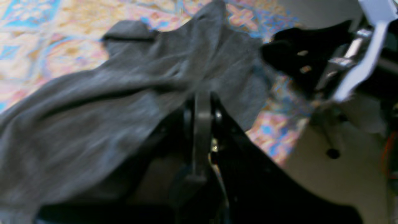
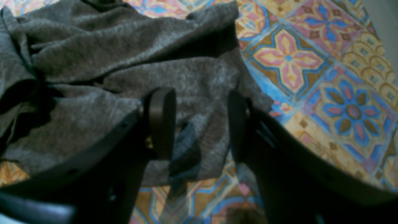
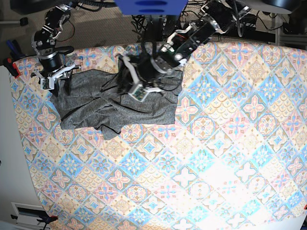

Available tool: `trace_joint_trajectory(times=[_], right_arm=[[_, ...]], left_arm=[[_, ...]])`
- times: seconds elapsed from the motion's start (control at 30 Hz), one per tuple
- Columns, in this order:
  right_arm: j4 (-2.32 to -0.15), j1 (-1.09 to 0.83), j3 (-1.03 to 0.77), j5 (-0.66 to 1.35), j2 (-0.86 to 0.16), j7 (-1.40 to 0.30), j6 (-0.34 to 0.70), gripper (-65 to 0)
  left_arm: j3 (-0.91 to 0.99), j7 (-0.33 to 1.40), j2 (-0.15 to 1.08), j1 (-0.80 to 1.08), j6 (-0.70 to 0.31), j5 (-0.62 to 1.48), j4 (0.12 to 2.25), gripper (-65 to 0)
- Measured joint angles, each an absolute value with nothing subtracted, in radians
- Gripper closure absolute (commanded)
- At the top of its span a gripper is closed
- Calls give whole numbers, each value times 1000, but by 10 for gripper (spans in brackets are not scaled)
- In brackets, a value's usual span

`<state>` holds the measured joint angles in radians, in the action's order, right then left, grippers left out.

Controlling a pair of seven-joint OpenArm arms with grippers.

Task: Layout the t-shirt on the table in an organized manner, then fold the t-shirt properly
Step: 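Grasp the folded fabric with the left gripper and fold it over again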

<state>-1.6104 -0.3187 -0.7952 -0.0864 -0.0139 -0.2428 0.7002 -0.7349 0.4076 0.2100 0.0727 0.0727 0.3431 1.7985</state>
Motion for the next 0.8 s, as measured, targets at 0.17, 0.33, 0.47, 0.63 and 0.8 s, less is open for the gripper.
trace_joint_trajectory(times=[0.17, 0.33, 0.47, 0.63, 0.8], right_arm=[[-1609, -302, -873, -87, -12, -247, 695, -260], [-1610, -280, -868, -80, -11, -235, 699, -259], [-1611, -289, -871, -84, -9, -246, 699, -261], [-1613, -283, -870, -79, -11, -238, 697, -281], [-1615, -286, -871, 1, -12, -246, 696, -439]], left_arm=[[-644, 557, 201, 15, 74, 340, 1669, 0], [-654, 579, 156, -108, 58, 345, 1562, 0], [-643, 720, 128, -186, 48, 399, 1507, 0], [-647, 664, 162, -134, 37, 422, 1745, 0], [-637, 658, 263, -102, 49, 416, 1956, 0]])
